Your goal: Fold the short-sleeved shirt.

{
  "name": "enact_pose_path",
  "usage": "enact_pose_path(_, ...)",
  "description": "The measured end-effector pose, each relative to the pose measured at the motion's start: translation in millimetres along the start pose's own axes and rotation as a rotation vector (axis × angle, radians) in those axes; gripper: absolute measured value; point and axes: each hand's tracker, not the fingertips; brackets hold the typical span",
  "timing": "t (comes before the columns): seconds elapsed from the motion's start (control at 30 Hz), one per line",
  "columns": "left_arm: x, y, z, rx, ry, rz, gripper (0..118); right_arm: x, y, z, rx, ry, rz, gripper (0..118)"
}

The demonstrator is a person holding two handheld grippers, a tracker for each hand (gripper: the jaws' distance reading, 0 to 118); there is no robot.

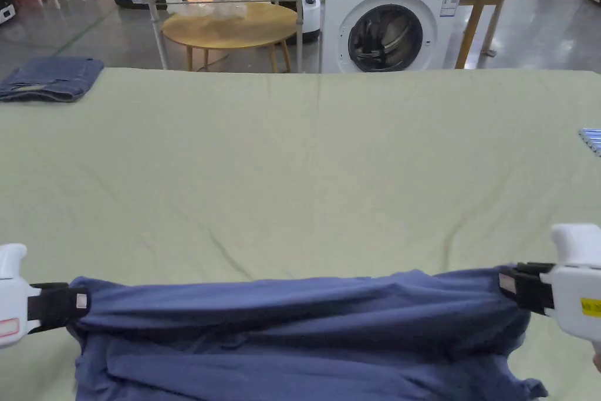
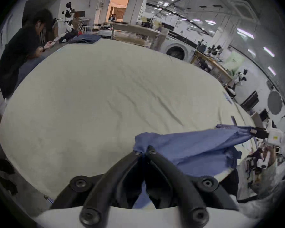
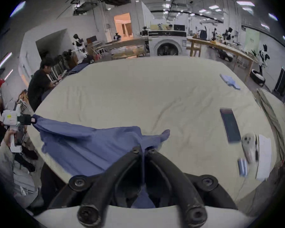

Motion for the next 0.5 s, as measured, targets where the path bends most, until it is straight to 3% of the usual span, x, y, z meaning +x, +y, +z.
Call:
enact_pose_path(0.23,-37.1,-65.7,-14.4,-0.111,-0.007,0.048,0,14.2,-119.6,0.2,-0.219,-0.021,-0.134,1)
enact_pose_path(0.43,-68.4,-81.3,-47.8,-0.164,-0.007,0.076,0,16.2,-152.8,-14.3,-0.219,-0.052,-0.131,2)
enact_pose_path(0.47,-67.8,-81.7,-49.3,-0.176,-0.006,0.069,8,16.1,-151.3,-15.9,-0.208,-0.063,-0.123,10)
enact_pose_path(0.5,-66.7,-81.8,-48.8,-0.175,0.004,0.057,27,11.5,-144.1,-11.4,-0.214,-0.072,-0.120,27)
